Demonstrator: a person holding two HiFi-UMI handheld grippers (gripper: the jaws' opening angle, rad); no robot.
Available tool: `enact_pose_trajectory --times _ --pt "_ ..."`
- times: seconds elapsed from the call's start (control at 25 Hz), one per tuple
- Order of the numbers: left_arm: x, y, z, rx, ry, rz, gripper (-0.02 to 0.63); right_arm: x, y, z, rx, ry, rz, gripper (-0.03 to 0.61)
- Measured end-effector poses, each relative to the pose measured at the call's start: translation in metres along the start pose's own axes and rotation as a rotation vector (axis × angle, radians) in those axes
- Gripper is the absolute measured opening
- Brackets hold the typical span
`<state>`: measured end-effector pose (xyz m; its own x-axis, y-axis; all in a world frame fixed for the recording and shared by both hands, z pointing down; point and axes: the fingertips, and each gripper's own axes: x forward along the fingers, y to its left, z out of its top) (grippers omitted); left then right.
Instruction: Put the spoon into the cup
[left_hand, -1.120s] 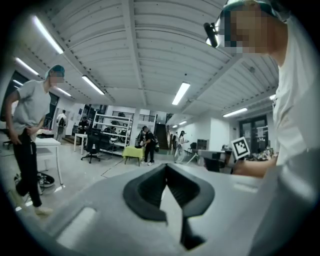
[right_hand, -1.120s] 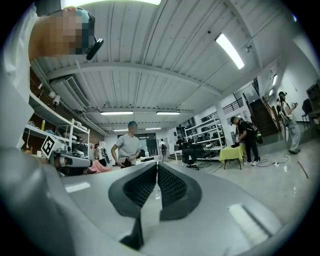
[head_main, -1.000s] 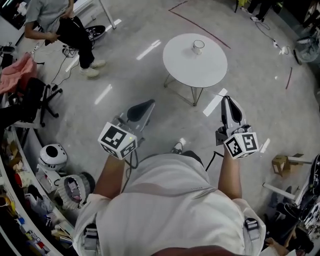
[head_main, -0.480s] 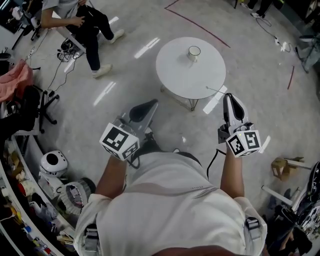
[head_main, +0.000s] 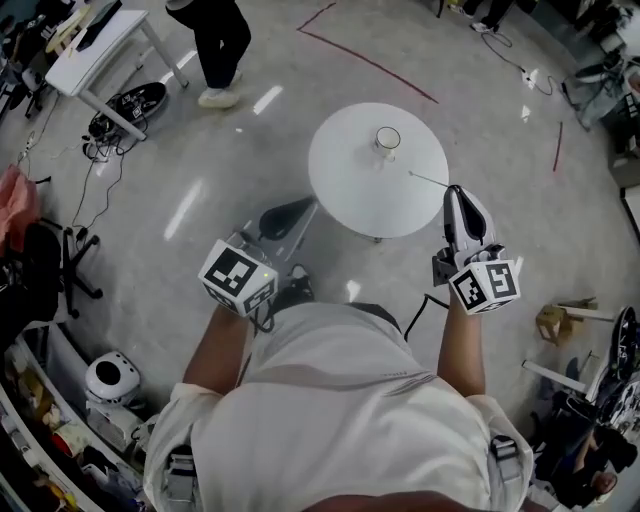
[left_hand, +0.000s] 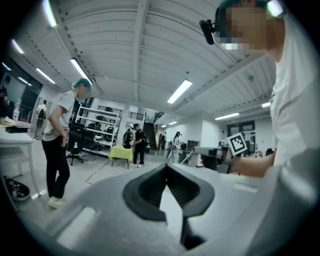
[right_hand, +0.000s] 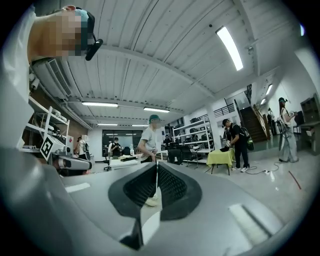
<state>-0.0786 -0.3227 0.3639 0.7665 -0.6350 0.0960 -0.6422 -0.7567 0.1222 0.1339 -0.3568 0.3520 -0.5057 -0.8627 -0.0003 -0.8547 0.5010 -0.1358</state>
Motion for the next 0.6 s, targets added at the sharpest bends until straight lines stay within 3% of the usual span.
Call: enact_pose_trajectory --times 0.28,0.6 --pt "0.007 0.086 0.009 -0.012 -0.004 -0.020 0.002 0.075 0.021 -0.002 -0.046 0.029 0.005 0.013" --pt "0.047 0.120 0.008 -0.035 0.010 -0.017 0.002 0.119 -0.023 -0.011 -0.027 0.057 -0.015 0.014"
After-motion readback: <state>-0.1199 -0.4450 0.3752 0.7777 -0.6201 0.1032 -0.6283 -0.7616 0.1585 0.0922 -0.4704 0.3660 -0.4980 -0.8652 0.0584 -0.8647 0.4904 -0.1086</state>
